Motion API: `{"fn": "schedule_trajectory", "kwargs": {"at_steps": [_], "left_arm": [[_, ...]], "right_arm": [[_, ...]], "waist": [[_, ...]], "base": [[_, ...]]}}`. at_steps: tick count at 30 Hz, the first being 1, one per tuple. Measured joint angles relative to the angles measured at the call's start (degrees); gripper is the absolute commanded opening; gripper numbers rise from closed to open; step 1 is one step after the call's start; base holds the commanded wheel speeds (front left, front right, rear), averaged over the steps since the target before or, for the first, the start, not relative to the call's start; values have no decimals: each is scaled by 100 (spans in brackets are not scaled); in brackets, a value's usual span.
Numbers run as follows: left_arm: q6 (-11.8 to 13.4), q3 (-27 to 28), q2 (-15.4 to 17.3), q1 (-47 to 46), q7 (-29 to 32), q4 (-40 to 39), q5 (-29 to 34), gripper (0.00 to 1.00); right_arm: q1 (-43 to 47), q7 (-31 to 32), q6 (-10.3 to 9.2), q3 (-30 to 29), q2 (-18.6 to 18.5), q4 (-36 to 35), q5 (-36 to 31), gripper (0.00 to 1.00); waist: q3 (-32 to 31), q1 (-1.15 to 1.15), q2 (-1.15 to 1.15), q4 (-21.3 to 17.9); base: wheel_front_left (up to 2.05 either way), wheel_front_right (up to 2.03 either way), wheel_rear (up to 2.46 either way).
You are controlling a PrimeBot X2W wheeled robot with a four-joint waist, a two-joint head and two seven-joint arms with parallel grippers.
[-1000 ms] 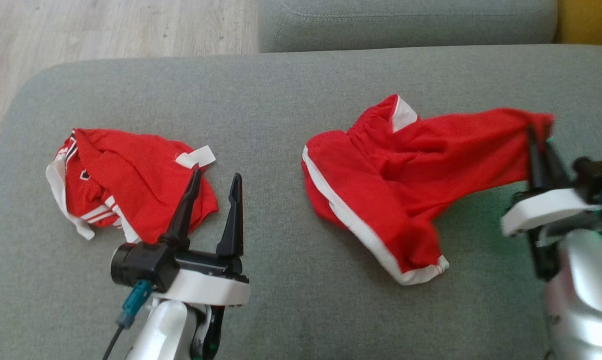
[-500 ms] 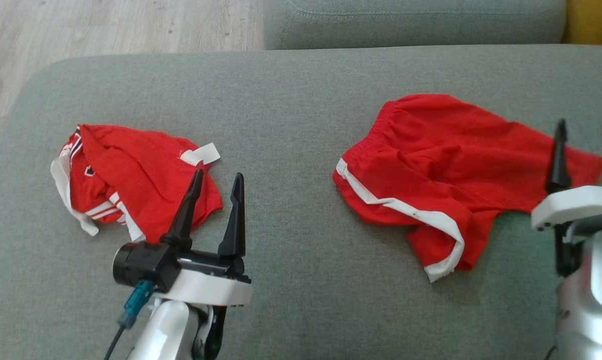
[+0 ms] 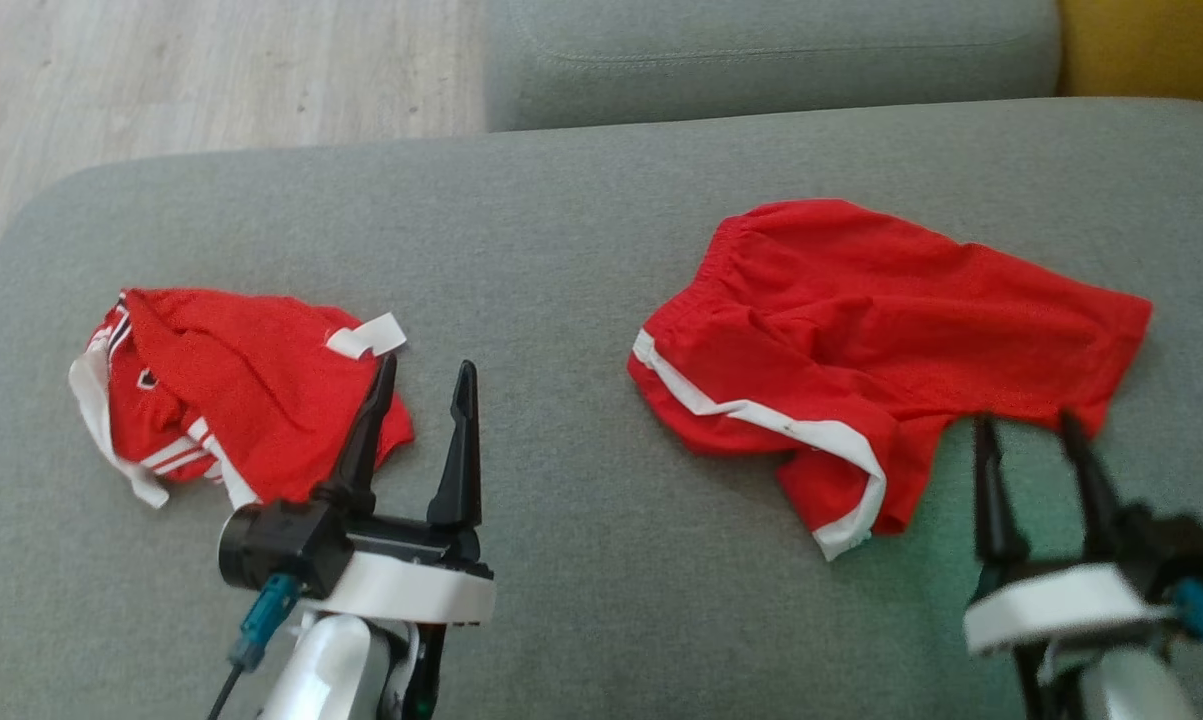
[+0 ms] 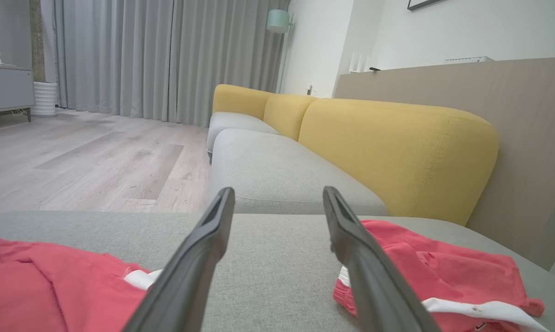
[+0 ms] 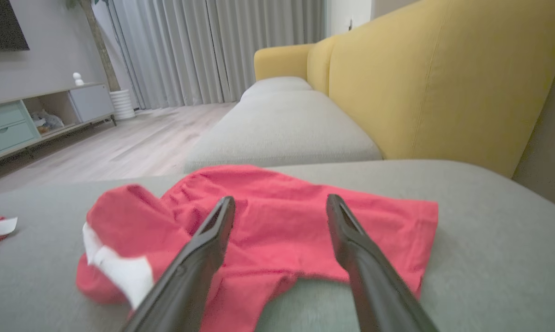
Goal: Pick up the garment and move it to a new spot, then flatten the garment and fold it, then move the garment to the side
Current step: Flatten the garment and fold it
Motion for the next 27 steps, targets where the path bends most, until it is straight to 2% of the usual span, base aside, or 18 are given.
{"fn": "schedule_trajectory", "kwargs": {"at_steps": [8, 14, 18, 23, 27], "left_arm": [[-7, -1, -1, 6, 0, 14, 0, 100], [-36, -5, -1, 46, 0, 42, 0, 100], [-40, -7, 0, 58, 0, 57, 0, 100], [-40, -34, -1, 62, 0, 57, 0, 100], [-40, -57, -1, 62, 0, 56, 0, 100]], "right_arm": [[422, 0, 0, 350, 5, -98, 25, 100], [556, 29, 0, 979, 5, 41, -100, 100], [671, 309, 0, 1405, 7, 256, -181, 100], [644, 635, 0, 1510, 5, 611, -245, 100], [554, 657, 0, 1528, 5, 834, -254, 100]], "waist": [[-71, 0, 0, -140], [-91, 0, 0, -111], [-103, 0, 0, -77], [-90, 0, 0, -36], [-40, 1, 0, 5]], "base": [[0, 0, 0], [0, 0, 0], [0, 0, 0], [0, 0, 0], [0, 0, 0]]}}
